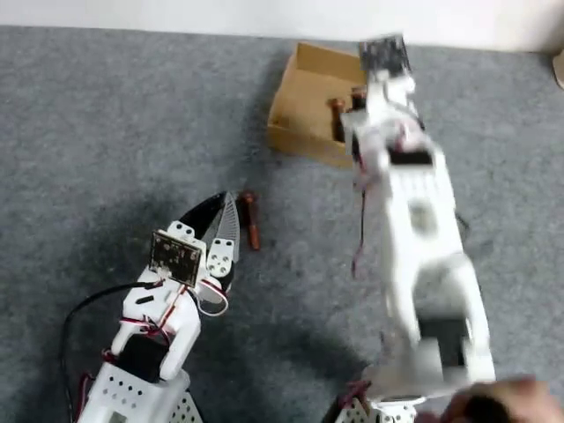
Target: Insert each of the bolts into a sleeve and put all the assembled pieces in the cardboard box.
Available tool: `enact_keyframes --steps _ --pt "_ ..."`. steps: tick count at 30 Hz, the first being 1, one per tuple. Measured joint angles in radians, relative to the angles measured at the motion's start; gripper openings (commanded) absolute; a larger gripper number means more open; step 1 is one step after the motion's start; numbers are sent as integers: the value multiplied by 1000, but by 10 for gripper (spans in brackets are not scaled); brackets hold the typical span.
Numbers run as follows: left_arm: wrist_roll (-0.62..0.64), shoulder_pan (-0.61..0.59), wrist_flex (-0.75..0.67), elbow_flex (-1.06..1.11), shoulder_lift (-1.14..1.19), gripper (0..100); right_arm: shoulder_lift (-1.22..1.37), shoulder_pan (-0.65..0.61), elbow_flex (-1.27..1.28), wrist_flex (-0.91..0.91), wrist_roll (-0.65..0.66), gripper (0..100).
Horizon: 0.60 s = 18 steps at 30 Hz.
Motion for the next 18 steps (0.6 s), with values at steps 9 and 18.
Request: enact_keyframes --steps 9,18 --pt "0 0 0 0 0 14 916 49 -1255 560 -89 10" --pt "0 0 0 0 0 14 1188 46 -1688 764 -89 97"
